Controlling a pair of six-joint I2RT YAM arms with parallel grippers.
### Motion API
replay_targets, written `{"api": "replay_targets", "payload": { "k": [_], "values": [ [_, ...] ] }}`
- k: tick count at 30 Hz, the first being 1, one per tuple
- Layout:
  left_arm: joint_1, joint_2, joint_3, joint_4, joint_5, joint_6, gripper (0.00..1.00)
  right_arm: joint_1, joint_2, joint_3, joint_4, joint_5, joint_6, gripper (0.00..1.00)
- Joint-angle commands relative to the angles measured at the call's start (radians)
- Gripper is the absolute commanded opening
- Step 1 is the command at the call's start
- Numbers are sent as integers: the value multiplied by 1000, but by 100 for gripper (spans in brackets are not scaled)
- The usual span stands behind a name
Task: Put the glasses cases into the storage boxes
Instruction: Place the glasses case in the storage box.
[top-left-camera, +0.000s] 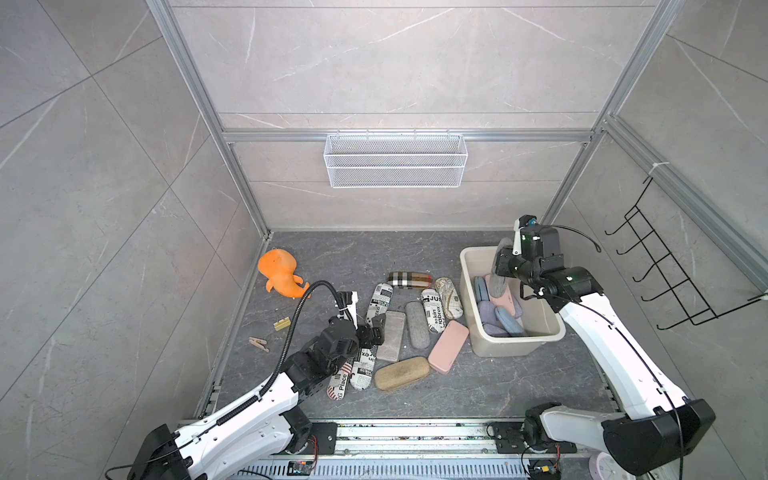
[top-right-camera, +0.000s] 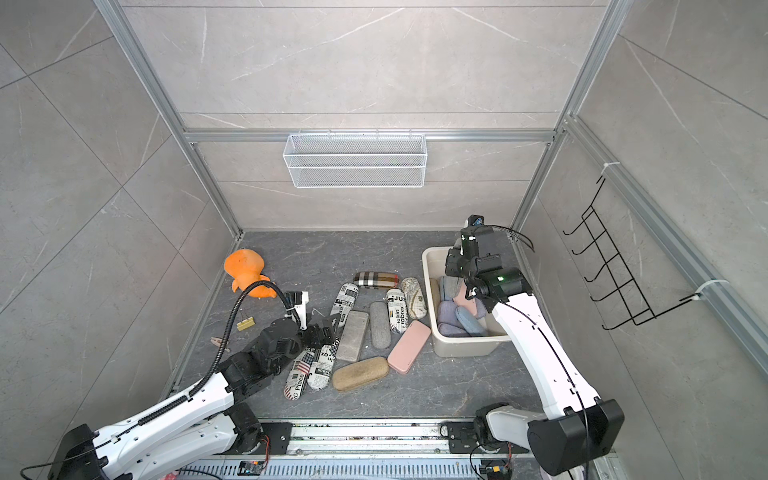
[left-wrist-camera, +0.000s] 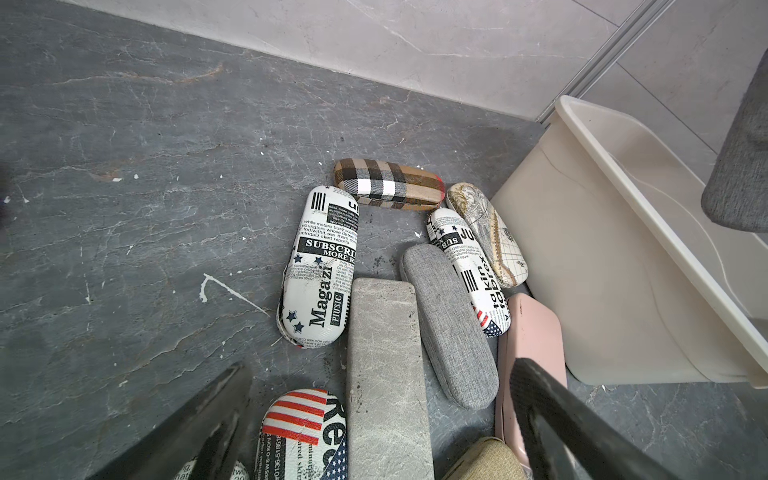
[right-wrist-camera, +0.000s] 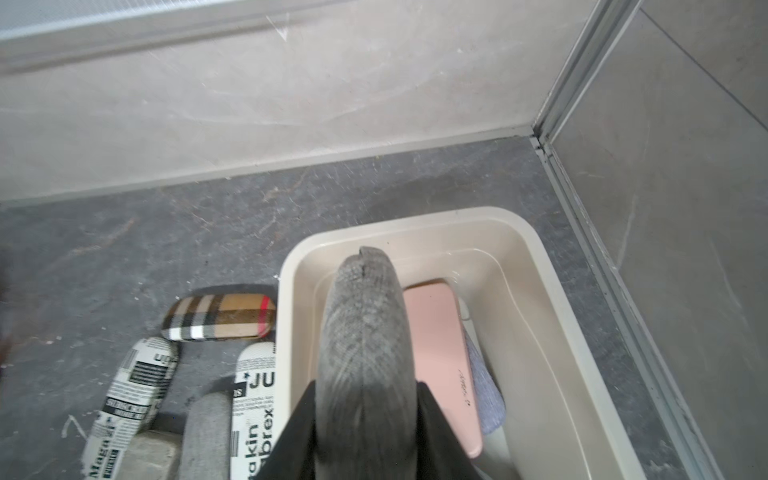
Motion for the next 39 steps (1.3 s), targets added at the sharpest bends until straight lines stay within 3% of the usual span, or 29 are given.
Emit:
{"api": "replay_targets", "payload": {
  "k": [1, 7, 15, 19, 21, 24, 34, 39],
  "values": [
    [1, 4, 22, -21, -28, -17, 99, -8, 73, 4, -3, 4, -51, 31],
    [1, 7, 22, -31, -39, -30, 99, -8, 248, 81, -29, -136, -62, 31],
    [1, -14, 36, -77, -65, -25, 99, -8, 383, 128, -84, -227, -71, 32],
    [1, -3, 39, -74, -65, -22, 99, -7, 431, 136, -102, -228, -73, 41],
    [0, 9, 47, -81, -61, -22, 99, -7, 433, 131, -96, -234, -70, 49],
    [1, 20, 56, -85, -56, -21, 99, -7, 413, 123, -78, -240, -62, 51],
    [1, 44, 75, -102, -77, -7, 99, -6, 291, 83, -48, -264, -30, 54],
    [2, 66, 109, -202, -176, -42, 99, 1, 214, 39, -39, -285, 3, 54]
  ]
}}
